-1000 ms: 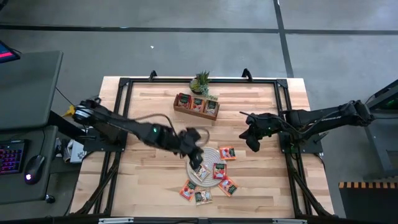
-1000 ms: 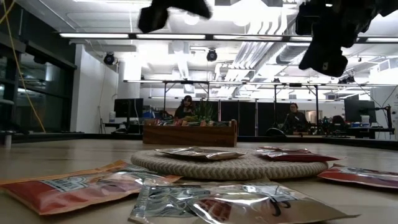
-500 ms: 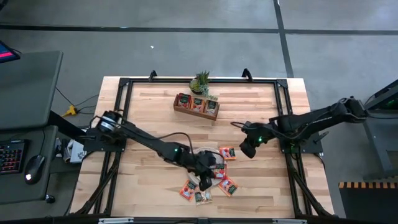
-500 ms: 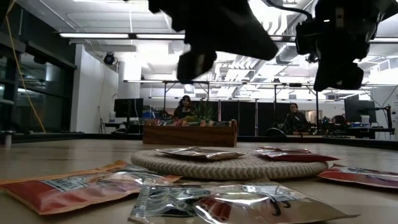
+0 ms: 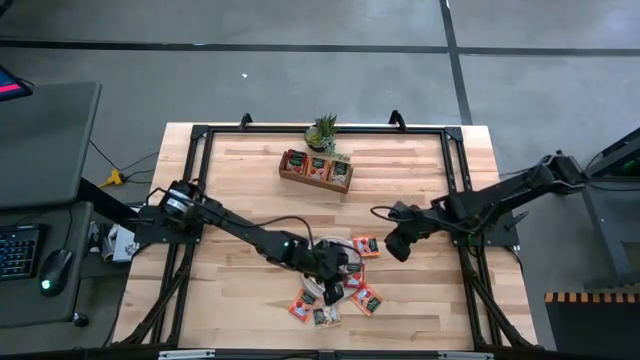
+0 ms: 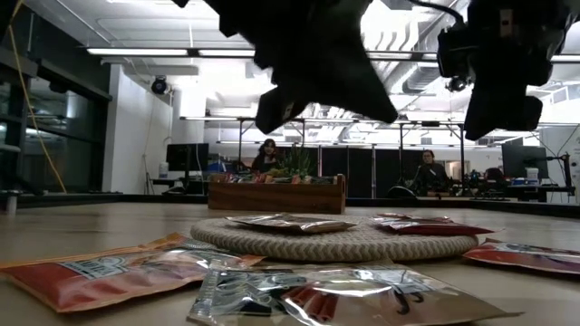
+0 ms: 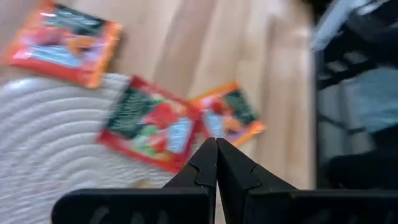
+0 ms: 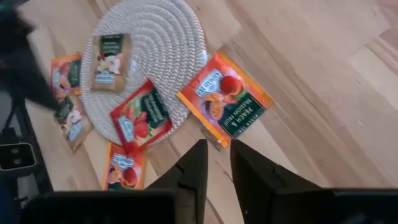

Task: Pick & Place Tea
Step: Put the red tea bag into the left section of the wooden organizer

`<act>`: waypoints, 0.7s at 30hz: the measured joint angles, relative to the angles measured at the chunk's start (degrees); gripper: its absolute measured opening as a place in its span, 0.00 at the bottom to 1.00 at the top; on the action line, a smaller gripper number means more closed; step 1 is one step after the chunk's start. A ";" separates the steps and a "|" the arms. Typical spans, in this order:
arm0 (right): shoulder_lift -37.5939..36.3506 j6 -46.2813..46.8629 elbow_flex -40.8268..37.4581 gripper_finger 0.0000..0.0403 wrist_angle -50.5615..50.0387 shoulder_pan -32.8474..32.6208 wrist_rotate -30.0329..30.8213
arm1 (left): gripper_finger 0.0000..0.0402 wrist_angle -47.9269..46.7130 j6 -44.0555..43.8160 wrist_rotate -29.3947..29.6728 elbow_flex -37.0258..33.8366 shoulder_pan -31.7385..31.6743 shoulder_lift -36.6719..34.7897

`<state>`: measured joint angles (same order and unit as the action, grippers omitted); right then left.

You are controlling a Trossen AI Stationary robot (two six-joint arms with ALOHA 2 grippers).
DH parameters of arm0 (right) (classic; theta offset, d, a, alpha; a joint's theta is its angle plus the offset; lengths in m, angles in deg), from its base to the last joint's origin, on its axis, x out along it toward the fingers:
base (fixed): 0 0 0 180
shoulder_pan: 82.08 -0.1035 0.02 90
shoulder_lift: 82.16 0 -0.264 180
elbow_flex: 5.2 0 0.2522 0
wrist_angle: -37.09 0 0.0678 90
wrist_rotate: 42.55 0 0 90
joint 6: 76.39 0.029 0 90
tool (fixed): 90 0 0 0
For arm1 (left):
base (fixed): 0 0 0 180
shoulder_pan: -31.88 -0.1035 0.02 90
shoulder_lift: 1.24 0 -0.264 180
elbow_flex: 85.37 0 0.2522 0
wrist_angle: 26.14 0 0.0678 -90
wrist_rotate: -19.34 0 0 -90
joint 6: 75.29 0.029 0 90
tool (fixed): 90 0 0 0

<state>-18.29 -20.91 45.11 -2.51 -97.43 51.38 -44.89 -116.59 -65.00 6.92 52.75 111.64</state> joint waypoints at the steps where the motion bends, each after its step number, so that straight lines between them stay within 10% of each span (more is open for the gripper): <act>1: -0.01 0.02 0.00 0.17 0.43 -0.53 0.55 | 0.00 -2.18 1.00 1.09 0.55 0.07 0.00; 21: -1.17 12.69 -14.04 0.24 22.90 -13.27 9.88 | 0.00 -34.27 22.95 0.59 33.51 -0.36 17.05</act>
<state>-19.46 -8.22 31.07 20.39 -110.70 61.26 -79.16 -93.63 -64.41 40.42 52.39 128.69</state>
